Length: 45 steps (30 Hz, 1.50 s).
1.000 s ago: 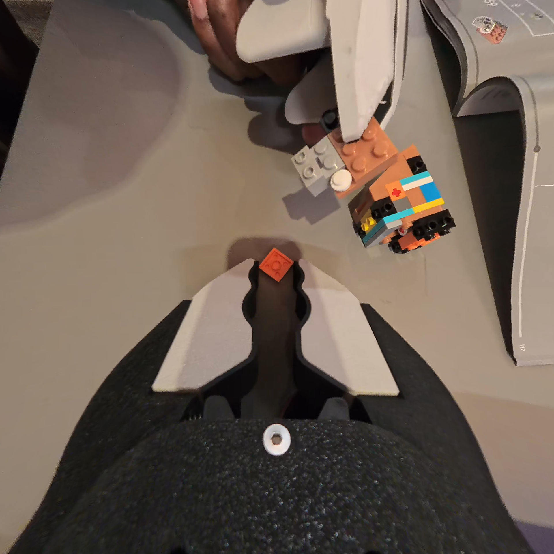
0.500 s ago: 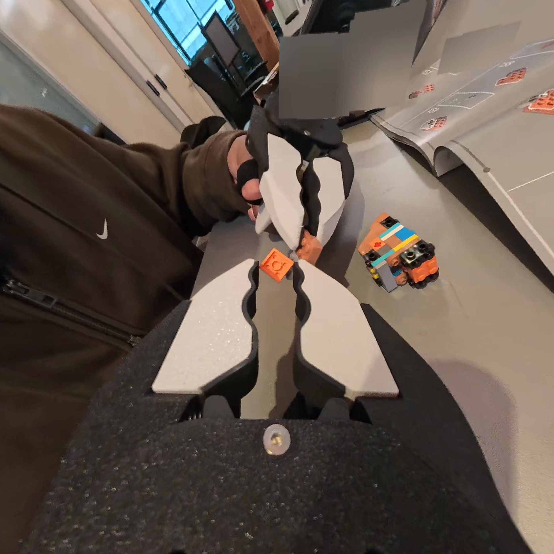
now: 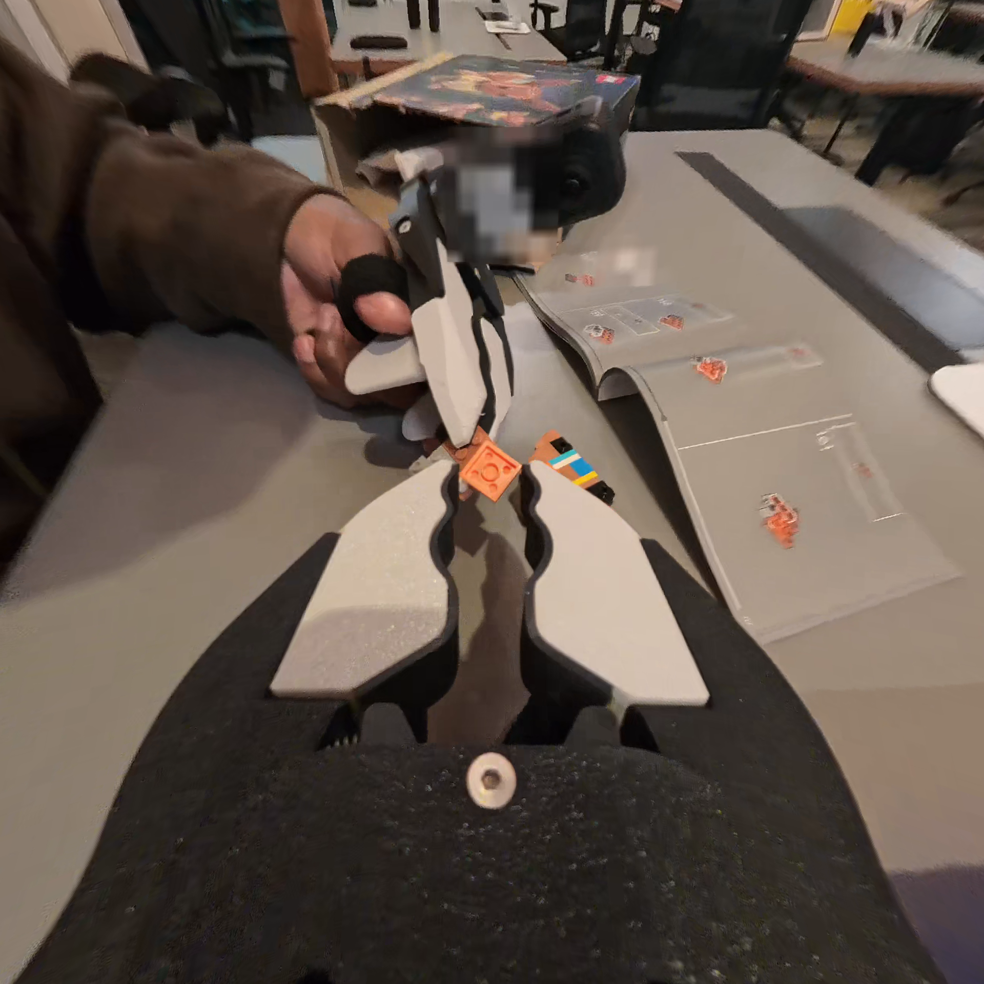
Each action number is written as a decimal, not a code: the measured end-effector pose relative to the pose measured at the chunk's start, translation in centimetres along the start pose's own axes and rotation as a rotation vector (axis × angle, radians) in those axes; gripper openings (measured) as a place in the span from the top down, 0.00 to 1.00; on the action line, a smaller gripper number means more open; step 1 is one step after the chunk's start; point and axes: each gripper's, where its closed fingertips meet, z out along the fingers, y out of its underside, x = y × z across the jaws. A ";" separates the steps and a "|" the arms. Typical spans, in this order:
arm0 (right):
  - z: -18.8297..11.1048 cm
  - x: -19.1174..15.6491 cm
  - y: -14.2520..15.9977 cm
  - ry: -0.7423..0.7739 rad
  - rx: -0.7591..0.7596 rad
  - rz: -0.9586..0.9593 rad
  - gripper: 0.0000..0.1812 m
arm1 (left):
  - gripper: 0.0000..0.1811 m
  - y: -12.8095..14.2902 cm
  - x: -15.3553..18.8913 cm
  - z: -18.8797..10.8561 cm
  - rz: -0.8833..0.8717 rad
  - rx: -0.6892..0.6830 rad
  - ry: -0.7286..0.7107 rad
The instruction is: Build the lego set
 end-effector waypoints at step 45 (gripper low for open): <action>0.9 -1.8 6.4 -0.146 -0.351 0.063 0.91 | 0.83 2.1 -5.2 -1.6 0.429 -0.305 -0.538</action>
